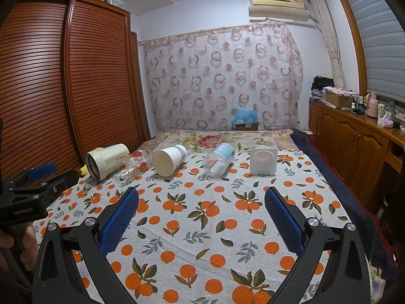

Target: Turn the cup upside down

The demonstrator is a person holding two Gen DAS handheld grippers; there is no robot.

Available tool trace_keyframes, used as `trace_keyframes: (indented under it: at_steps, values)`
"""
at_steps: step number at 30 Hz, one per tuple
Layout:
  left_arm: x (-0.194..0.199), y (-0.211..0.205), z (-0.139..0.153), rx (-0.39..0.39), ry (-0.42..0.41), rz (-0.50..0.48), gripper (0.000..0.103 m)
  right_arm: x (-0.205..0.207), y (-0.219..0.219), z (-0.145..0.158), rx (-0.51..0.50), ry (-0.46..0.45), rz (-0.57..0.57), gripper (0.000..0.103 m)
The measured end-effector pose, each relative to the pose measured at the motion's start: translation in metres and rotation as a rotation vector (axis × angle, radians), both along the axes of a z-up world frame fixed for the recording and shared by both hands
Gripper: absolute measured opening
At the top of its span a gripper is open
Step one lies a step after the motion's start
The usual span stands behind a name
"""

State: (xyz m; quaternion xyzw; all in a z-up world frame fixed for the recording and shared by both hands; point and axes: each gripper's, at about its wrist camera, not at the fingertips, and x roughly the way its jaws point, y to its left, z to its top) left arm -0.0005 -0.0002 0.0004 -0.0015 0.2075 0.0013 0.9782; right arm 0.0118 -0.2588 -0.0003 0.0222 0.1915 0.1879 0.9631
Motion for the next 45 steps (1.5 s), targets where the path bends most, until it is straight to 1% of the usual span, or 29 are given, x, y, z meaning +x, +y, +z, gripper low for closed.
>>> trace_keyframes:
  at_steps: [20, 21, 45]
  values:
    - [0.0003, -0.001, 0.0002, 0.002, -0.006, 0.0, 0.095, 0.0001, -0.0011, 0.0003, 0.003, 0.002, 0.0, 0.1]
    - [0.0043, -0.0043, 0.0066, 0.001, -0.006, 0.0, 0.095, 0.0, -0.0011, 0.0003, 0.003, 0.002, 0.0, 0.1]
    - [0.0034, -0.0044, 0.0066, 0.002, -0.01, 0.0, 0.095, 0.0, -0.0023, 0.0004, 0.004, 0.001, 0.0, 0.1]
